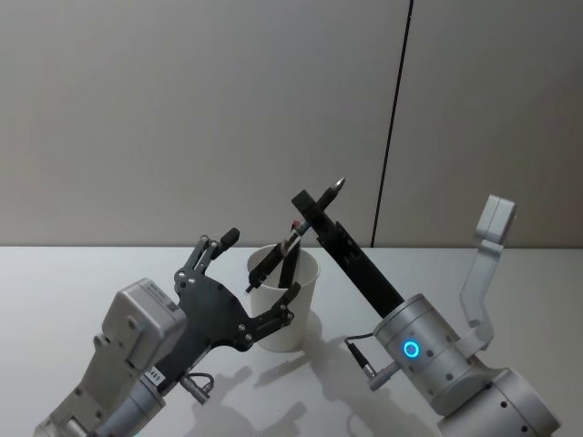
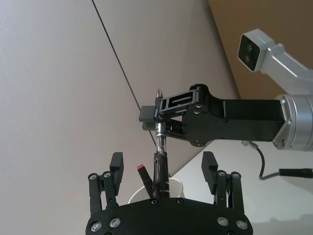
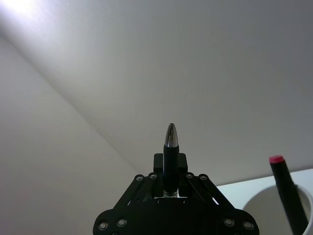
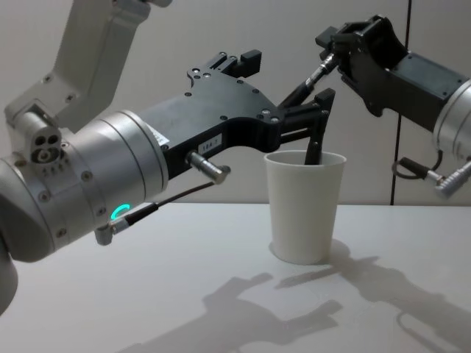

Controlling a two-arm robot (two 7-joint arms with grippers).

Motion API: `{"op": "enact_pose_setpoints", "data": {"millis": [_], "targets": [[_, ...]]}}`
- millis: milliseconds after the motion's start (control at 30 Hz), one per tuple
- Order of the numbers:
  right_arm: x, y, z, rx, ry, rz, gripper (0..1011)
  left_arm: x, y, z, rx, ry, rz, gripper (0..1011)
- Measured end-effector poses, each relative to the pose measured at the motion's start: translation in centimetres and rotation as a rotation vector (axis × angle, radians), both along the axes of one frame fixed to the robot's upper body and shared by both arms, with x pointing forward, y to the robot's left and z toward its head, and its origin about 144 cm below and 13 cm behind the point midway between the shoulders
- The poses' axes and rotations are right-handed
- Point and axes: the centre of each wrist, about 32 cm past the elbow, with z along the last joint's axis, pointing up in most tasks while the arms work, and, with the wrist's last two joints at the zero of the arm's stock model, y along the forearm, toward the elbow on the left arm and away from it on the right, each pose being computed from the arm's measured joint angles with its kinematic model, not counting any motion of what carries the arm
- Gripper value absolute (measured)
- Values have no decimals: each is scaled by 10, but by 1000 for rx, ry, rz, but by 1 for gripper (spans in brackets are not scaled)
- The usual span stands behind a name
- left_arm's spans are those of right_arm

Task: Place the pen into the pen holder.

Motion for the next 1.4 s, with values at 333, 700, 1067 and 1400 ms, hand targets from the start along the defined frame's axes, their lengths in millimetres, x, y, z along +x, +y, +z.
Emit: {"op": "enact_pose_setpoints", "data": {"millis": [333, 700, 1067, 1400], "targets": [[4, -3, 9, -131, -70, -120, 154, 0, 0, 0, 0, 0, 0, 1004], [13, -2, 17, -298, -157, -290, 153, 0, 0, 0, 0, 0, 0, 1003], [30, 9, 17, -445, -247, -445, 153, 0, 0, 0, 0, 0, 0, 1004], [38, 17, 15, -484, -286, -469, 154, 0, 0, 0, 0, 0, 0, 1004]]}}
